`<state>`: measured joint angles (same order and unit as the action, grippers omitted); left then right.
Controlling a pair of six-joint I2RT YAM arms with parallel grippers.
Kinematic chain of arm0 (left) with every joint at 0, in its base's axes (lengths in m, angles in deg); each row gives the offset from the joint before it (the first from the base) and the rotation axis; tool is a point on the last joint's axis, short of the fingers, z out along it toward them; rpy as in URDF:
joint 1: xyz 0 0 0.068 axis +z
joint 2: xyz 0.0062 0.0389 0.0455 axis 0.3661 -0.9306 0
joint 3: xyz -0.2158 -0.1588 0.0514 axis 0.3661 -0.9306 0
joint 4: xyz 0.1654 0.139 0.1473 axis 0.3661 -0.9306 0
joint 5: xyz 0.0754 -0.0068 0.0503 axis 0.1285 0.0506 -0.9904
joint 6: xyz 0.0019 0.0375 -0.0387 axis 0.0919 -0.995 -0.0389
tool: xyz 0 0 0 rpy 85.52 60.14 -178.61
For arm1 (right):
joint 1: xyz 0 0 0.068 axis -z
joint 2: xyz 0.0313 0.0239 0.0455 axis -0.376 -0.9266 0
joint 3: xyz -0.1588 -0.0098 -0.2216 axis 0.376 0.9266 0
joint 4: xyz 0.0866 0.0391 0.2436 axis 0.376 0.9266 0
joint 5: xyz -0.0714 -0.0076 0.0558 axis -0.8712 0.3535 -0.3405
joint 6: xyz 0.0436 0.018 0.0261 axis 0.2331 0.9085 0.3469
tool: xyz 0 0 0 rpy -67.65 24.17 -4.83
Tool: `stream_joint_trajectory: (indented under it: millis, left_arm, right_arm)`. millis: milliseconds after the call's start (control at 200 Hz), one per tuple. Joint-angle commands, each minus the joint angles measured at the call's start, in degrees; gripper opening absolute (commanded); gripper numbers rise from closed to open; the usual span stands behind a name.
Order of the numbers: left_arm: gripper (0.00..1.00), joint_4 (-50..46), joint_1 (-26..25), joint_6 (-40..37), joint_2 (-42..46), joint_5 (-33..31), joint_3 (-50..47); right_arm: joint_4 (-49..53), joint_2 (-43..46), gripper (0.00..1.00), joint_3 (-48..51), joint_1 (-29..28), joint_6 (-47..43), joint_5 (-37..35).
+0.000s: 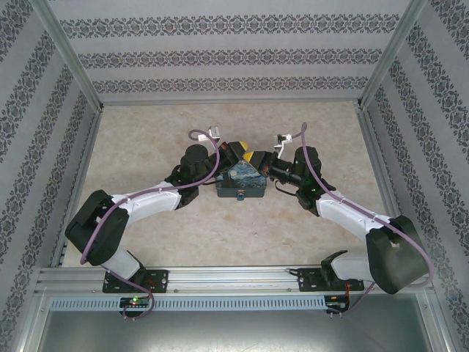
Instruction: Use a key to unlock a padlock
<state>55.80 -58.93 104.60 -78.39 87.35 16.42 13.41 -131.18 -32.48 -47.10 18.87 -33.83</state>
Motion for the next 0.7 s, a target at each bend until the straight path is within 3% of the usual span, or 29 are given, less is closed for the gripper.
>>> stream_joint_trajectory:
  millis: [0,694]
  left_arm:
    - [0.0,1.5,-0.6,0.0,1.5,-2.0,-1.5]
    - [0.0,2.3,-1.0,0.5,3.1,-4.5,-4.3]
  right_arm:
    - [-2.0,0.3,0.0,-0.4,0.4,0.4,-1.9]
    - [-1.7,1.1,0.0,1.5,1.4,2.1,-6.3]
